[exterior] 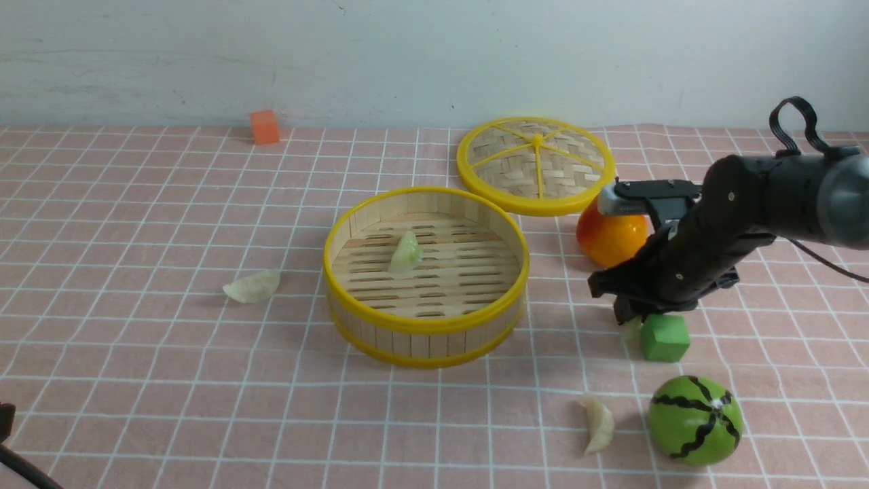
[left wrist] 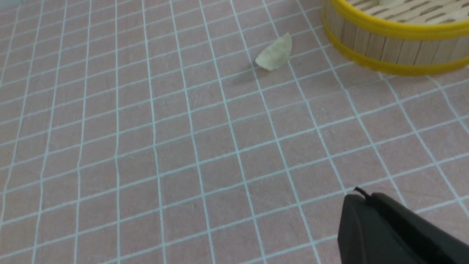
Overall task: Put the dumplings into the steamer on the table with the pink tablecloth.
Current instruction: 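Reach for and grasp a dumpling lying on the table beside the steamer, then place the dumpling in the bamboo steamer basket with the right gripper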
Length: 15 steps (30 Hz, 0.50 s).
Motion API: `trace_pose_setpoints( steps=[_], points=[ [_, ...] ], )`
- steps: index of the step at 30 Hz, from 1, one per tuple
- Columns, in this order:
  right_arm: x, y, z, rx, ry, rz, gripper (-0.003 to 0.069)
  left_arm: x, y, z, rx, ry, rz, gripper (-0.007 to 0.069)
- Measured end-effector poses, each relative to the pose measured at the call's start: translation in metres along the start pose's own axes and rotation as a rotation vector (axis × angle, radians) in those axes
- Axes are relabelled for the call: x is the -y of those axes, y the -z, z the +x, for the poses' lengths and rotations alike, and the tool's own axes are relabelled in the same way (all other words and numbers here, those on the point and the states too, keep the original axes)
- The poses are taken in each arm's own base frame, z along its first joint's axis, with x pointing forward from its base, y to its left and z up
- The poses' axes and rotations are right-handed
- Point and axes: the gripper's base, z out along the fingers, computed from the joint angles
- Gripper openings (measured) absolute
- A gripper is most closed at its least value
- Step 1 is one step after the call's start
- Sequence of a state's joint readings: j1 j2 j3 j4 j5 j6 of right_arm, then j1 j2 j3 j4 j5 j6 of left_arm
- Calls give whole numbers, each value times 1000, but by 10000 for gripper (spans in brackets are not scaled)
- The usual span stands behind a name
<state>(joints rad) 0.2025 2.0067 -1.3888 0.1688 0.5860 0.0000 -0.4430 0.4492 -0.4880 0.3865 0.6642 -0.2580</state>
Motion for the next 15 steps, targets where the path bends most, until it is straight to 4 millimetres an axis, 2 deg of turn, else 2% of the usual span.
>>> trace_pose_setpoints(
  steps=[3, 4, 6, 8, 9, 10, 11, 12, 13, 15],
  points=[
    [-4, 22, -11, 42, 5, -11, 185, 1, 0, -3, 33, 19, 9, -14],
    [-12, 44, -23, 105, 13, -30, 185, 1, 0, -5, 51, 44, 14, -14],
    [-25, 66, -33, 172, 24, -61, 185, 1, 0, -6, 68, 69, 19, -14],
    [-50, 87, -44, 230, 68, -115, 185, 2, 0, -8, 92, 86, 23, -14],
    [-53, 90, -46, 238, 77, -121, 185, 2, 0, -9, 97, 87, 24, -14],
    [-73, 96, -50, 259, 128, -158, 185, 2, 1, -10, 114, 84, 24, -14],
    [-87, 96, -53, 268, 166, -184, 185, 2, 1, -11, 124, 84, 25, -14],
    [-92, 94, -52, 265, 177, -191, 185, 2, 1, -12, 126, 84, 26, -14],
    [-109, 86, -54, 269, 221, -217, 185, 2, 1, -12, 136, 84, 27, -14],
    [-127, 66, -58, 266, 255, -239, 185, 2, 1, -13, 141, 85, 28, -14]
  ],
)
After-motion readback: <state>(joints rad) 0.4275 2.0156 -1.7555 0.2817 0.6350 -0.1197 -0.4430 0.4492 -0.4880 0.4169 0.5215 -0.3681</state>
